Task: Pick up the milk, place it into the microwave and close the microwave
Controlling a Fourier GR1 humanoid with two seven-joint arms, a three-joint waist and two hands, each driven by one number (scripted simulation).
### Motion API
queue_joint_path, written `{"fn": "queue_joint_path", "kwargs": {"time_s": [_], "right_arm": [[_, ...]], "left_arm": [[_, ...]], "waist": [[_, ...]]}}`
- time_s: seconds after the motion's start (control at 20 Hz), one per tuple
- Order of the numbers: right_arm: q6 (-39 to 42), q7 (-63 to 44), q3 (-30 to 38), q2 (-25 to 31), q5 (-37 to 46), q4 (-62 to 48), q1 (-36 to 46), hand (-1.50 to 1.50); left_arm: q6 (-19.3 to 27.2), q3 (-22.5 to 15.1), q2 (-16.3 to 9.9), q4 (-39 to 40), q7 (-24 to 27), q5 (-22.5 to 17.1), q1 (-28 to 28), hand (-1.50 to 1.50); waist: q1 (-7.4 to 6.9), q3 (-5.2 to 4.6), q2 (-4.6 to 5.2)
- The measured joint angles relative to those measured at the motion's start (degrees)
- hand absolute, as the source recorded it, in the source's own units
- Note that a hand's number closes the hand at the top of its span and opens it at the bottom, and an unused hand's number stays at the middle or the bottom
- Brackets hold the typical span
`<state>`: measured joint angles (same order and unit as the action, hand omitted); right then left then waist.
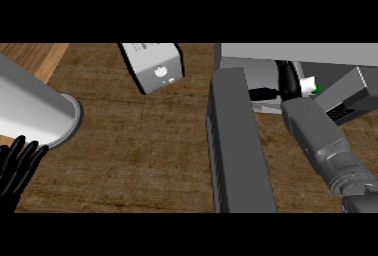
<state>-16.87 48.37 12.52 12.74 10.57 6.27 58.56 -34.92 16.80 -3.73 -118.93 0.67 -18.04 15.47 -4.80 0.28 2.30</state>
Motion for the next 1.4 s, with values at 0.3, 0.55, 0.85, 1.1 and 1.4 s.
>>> {"fn": "queue_joint_path", "kwargs": {"time_s": [0.3, 0.55, 0.85, 1.1, 1.4], "right_arm": [[8.74, 2.23, 2.52, -0.81, -2.85, -0.52, -3.47, -1.50], [16.85, 4.84, 3.47, -1.56, -4.35, -0.19, -7.81, -1.50], [21.15, 7.25, 2.93, -2.28, -4.81, 2.31, -14.50, -1.50], [23.13, 8.50, 1.17, -2.15, -4.48, 6.78, -20.81, -1.50], [25.04, 7.72, 0.00, -1.71, -5.85, 14.75, -29.76, -1.50]], "left_arm": [[0.77, -4.75, 2.20, -0.44, -1.89, 2.21, -1.60, 1.50], [2.54, -9.79, 3.25, -0.19, -3.31, 4.16, -2.10, 1.50], [5.27, -15.34, 3.57, 0.87, -3.99, 6.60, -2.05, 1.50], [8.81, -21.52, 3.67, 1.83, -5.33, 9.65, -4.38, 1.50], [13.47, -27.61, 3.71, 6.65, -3.73, 15.49, -9.45, 1.50]], "waist": [[1.45, -0.04, -0.64], [2.72, -0.12, -1.29], [3.84, -0.20, -1.91], [4.87, -0.26, -2.32], [5.88, -0.34, -2.62]]}}
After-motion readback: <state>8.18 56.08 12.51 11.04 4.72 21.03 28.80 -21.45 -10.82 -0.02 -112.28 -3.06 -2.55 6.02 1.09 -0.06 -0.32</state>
